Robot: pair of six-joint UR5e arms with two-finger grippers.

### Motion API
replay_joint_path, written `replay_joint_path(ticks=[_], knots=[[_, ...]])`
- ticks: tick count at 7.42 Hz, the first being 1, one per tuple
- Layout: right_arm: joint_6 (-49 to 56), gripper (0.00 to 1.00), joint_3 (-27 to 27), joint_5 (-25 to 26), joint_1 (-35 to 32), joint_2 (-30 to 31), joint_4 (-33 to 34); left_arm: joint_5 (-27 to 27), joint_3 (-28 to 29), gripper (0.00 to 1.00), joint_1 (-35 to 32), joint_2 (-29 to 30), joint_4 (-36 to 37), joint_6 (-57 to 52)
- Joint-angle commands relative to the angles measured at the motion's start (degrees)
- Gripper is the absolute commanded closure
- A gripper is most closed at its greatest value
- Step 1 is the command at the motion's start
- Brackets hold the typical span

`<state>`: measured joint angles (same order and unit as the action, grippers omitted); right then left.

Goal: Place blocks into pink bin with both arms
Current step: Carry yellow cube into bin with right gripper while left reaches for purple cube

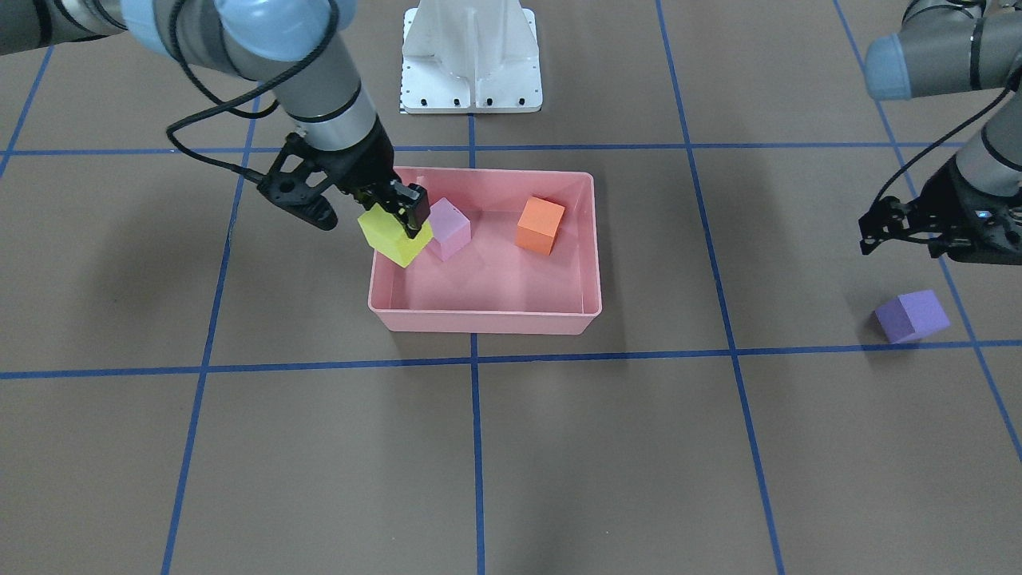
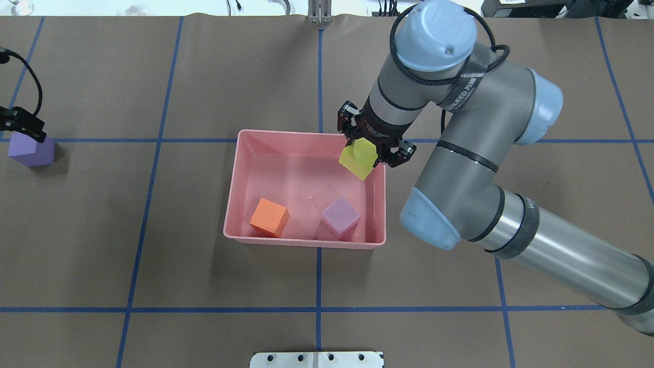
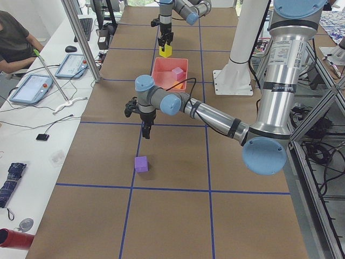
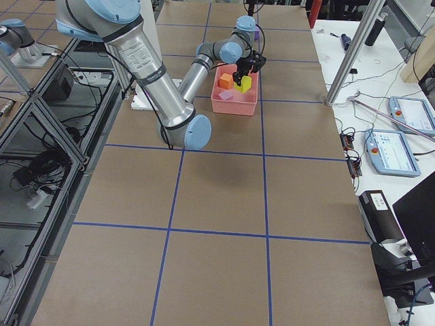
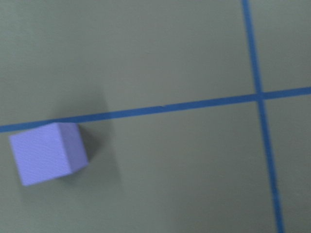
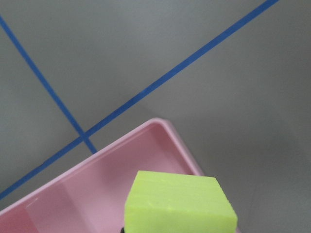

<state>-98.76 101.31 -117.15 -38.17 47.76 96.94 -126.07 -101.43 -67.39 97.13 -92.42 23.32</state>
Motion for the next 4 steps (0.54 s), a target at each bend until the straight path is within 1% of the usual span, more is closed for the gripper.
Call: replay_joint_path(ticks=[1,2,3,4], knots=[[-2.9,1.00,-6.6,4.2,3.0,-2.1,-6.8,-0.1,5.3,0.01,-2.7,0.6,-0.7,-2.9],[-4.5,1.00,-9.6,4.4,3.0,-2.1,-12.2,-0.1,7.2,0.01,-3.4,0.8,-1.4,-2.9],[-4.6,1.00,-9.7,4.4,3.3,-1.9,-12.2,-0.1,9.3,0.01,-3.5,1.1,-1.6,-1.6],[-4.5,1.00,-9.7,4.4,3.9,-1.5,-12.1,-0.1,13.0,0.01,-3.4,2.8,-3.3,2.7]])
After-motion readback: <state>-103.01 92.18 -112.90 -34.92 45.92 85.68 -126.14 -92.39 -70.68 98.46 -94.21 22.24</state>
